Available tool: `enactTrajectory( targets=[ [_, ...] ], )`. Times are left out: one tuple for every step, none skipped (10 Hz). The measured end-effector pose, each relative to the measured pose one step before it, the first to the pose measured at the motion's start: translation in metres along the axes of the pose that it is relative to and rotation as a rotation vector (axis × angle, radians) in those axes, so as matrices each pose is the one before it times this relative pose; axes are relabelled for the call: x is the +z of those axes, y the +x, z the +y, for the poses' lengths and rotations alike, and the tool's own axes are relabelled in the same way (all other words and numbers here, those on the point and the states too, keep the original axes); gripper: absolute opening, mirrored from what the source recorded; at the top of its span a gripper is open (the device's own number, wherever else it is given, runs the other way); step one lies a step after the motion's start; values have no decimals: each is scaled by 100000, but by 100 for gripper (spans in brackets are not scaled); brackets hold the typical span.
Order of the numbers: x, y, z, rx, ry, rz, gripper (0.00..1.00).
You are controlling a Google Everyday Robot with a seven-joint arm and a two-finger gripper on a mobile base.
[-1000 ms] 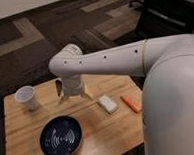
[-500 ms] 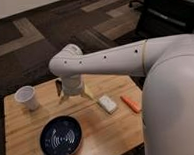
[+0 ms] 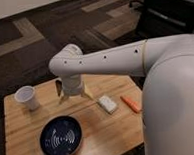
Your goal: Place the white sponge in the ceramic cup
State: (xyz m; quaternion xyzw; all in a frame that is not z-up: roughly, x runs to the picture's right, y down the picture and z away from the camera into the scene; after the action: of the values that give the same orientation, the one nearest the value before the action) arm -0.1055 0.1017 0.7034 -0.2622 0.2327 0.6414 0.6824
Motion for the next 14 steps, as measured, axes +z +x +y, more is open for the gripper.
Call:
enactTrajectory(
  targets=[
    [1,2,1,-7,3,1,80],
    [-1,-1,0,0,-4,-3,80],
    [1,0,2,2,-3,1,80],
    [0,-1,-5,0,8,-4,80],
    [0,1,2,0,-5,5,80],
    [0,0,1,-15,1,-2,80],
    [-1,14,-76,-26,227,99,80],
    [-277,75,-768,-1256,1124,119,80],
    [-327,-55,-1691,-1022,1796,-495,80],
    [-18,83,-1394,-1498,1733,-249,80],
    [201,261,-1128,-2755,1225,229,80],
    [310,141,-1173,-3303,410,-126,80],
    [409,241,-996,-5947,-283,-5,80],
    [496,460,-1019,-10796,192,329,80]
  ],
)
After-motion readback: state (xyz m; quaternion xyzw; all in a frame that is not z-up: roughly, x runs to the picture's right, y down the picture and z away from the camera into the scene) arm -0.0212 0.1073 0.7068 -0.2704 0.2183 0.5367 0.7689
